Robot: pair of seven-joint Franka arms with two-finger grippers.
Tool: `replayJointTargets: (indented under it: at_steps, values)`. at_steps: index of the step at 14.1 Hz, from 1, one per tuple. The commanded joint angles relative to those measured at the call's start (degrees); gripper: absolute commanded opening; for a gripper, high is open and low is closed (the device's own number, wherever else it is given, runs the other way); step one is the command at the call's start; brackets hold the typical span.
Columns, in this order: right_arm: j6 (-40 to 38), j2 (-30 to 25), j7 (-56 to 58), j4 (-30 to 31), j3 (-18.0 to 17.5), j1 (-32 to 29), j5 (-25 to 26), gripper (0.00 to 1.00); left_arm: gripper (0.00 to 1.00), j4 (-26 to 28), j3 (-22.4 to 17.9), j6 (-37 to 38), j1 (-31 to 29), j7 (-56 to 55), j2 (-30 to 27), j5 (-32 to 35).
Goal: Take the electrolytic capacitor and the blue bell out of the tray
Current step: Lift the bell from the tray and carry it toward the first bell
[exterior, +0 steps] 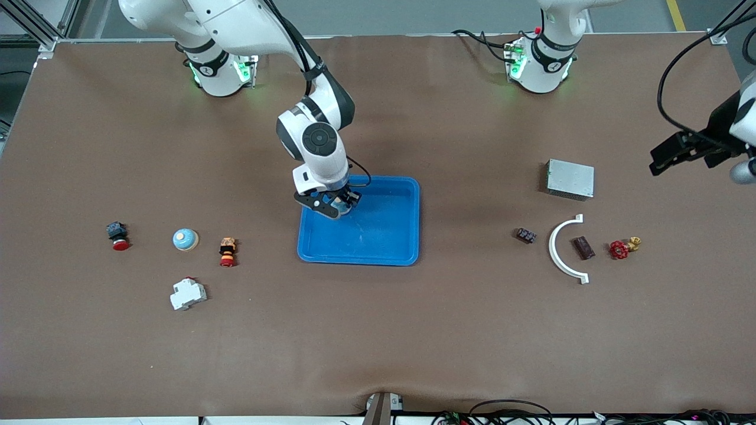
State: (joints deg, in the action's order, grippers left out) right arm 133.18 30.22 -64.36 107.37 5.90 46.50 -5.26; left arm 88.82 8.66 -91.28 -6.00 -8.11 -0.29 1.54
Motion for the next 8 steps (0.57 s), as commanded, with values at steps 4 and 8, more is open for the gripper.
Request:
replayJointTargets:
  at_steps: [4, 8]
  values:
    - [-14.87, -3.84, 11.32, -8.5, 0.25, -8.77, 0.69, 0.0, 1.0, 4.25, -8.05, -0.31, 7.5, 2.48, -4.45, -1.62]
    - [-18.21, -7.71, 26.36, -8.06, 0.34, -17.57, 0.77, 0.0, 1.0, 4.34, -7.78, 0.84, 7.5, 4.68, -4.45, -1.1]
